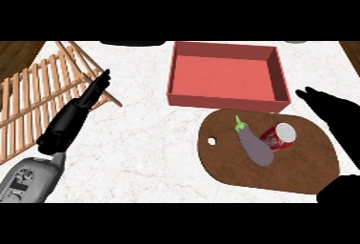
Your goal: Pick the can from the cutting board and place it in the cardboard box
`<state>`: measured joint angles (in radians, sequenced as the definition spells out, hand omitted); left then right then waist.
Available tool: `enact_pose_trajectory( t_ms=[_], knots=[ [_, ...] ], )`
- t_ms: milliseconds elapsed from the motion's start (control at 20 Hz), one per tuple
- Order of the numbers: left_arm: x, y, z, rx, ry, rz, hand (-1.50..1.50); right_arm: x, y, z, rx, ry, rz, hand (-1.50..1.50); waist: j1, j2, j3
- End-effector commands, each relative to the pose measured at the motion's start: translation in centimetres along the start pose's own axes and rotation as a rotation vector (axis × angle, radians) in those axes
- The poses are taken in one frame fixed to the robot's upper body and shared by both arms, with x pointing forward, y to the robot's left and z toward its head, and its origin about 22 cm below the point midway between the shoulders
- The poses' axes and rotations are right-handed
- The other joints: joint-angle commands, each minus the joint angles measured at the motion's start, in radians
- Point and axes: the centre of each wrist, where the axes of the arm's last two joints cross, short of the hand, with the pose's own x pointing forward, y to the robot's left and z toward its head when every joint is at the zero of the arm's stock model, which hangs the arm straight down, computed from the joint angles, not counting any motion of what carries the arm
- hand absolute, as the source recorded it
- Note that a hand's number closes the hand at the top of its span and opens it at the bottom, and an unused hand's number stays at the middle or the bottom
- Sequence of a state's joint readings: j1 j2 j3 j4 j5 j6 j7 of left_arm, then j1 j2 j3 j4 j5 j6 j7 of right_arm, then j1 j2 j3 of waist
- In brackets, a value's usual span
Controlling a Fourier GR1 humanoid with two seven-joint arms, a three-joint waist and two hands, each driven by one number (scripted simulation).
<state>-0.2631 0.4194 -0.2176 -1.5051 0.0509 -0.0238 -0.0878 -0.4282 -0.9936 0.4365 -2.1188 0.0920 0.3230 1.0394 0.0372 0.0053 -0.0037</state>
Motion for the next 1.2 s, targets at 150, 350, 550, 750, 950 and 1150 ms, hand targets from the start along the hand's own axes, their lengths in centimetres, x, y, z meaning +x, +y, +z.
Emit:
enact_pose_trajectory(
  t_ms=[150, 350, 550, 750, 950, 1150],
  knots=[
    [-0.3, 1.9, -0.4, 0.012, 0.008, -0.007, 0.00, 4.1, 1.9, -1.9, 0.090, 0.112, 0.048, -1.50, -0.015, -0.003, 0.001],
    [0.9, 0.8, 0.2, 0.001, 0.008, -0.011, 0.00, 4.4, 3.6, -4.3, 0.097, 0.173, 0.081, -1.50, -0.010, -0.007, 0.002],
    [-0.6, 0.8, 1.1, 0.024, 0.015, 0.004, 0.00, 5.1, 3.8, -4.3, 0.063, 0.182, 0.096, -1.50, -0.026, -0.008, 0.002],
    [-1.2, 1.5, 0.6, 0.031, 0.019, 0.001, 0.00, 5.5, 4.6, -6.0, 0.062, 0.188, 0.103, -1.50, -0.031, -0.006, 0.003],
    [0.8, 2.0, 0.0, 0.015, 0.016, 0.003, 0.00, 5.2, 5.1, -6.7, 0.078, 0.207, 0.131, -1.50, -0.030, -0.007, 0.003],
    [-1.6, 1.3, 1.5, 0.036, 0.012, 0.002, 0.00, 5.3, 7.6, -7.7, 0.074, 0.237, 0.143, -1.50, -0.032, -0.005, 0.003]
  ],
)
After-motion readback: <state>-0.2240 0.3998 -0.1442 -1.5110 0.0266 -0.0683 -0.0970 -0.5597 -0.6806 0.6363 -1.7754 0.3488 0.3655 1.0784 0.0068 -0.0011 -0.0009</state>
